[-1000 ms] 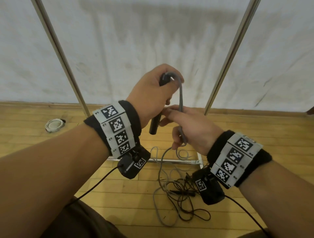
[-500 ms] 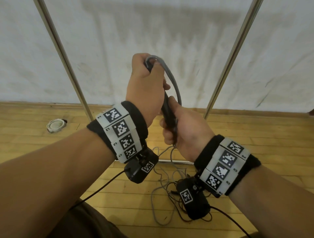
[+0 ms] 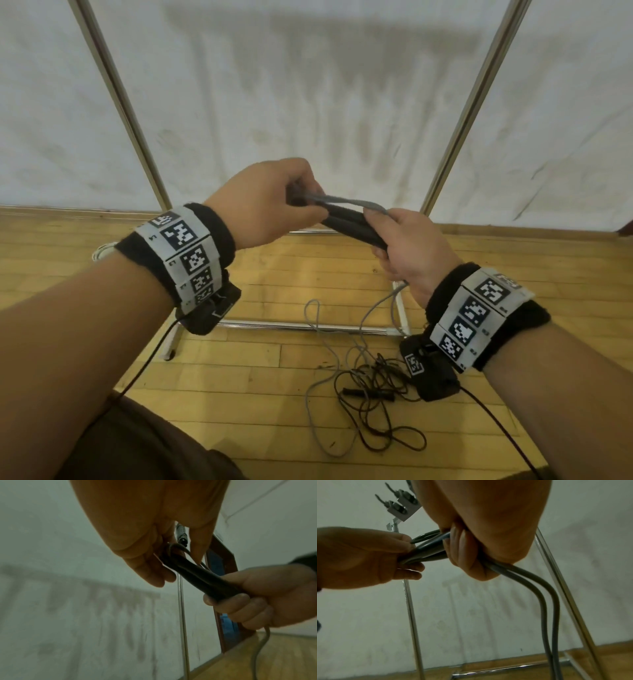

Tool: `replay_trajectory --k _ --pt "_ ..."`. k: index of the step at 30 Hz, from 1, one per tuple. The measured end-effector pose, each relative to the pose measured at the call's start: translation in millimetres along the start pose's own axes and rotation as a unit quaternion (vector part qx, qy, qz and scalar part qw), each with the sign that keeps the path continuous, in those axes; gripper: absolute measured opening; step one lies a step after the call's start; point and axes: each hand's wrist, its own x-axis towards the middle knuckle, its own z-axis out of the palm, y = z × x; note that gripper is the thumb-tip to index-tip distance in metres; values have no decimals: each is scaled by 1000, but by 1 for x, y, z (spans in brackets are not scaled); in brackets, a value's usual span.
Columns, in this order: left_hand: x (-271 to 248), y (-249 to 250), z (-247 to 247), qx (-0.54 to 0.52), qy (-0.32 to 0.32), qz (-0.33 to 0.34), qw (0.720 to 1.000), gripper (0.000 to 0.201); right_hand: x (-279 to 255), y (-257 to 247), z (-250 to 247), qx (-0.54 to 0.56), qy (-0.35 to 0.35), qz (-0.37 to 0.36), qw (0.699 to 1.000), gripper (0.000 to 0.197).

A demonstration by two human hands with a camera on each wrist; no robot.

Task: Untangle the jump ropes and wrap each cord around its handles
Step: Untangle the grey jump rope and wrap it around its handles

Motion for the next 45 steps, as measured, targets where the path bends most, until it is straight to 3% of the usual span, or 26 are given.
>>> replay_trajectory --k 4,7,11,14,16,21,27,32,35,36,41,45 --pt "0 9 6 191 -137 4 972 45 0 4 5 -175 4 -45 984 41" --pt "-1 13 27 278 -196 -16 940 63 -6 5 19 -231 -19 -68 970 37" --pt "-3 11 41 224 -260 -18 939 46 -9 4 24 -238 -48 -70 968 35" --pt "-6 6 38 176 -296 -32 938 28 -10 0 14 -247 -109 -72 960 31" --pt "-8 2 36 206 -289 -22 935 16 -13 -5 3 -270 -134 -80 950 28" --pt "-13 -7 38 269 -289 -10 919 29 -17 -20 -27 -366 -149 -169 903 16" --pt "-18 5 40 242 -284 22 928 34 -6 -19 -43 -324 -101 -220 915 14" --pt "-18 16 36 148 -246 21 958 36 -1 -8 -46 -285 -96 -195 934 22" --pt "-15 19 30 93 -191 -6 977 23 -1 0 -41 -248 -119 -161 948 36" --pt "-12 18 29 106 -169 -16 980 28 0 3 -38 -244 -127 -149 950 37" --pt "0 4 32 176 -105 -90 975 36 -7 11 -24 -345 -172 -122 915 26" --pt "2 -10 39 256 -130 -111 951 27 -17 -1 -18 -394 -175 -138 892 21"
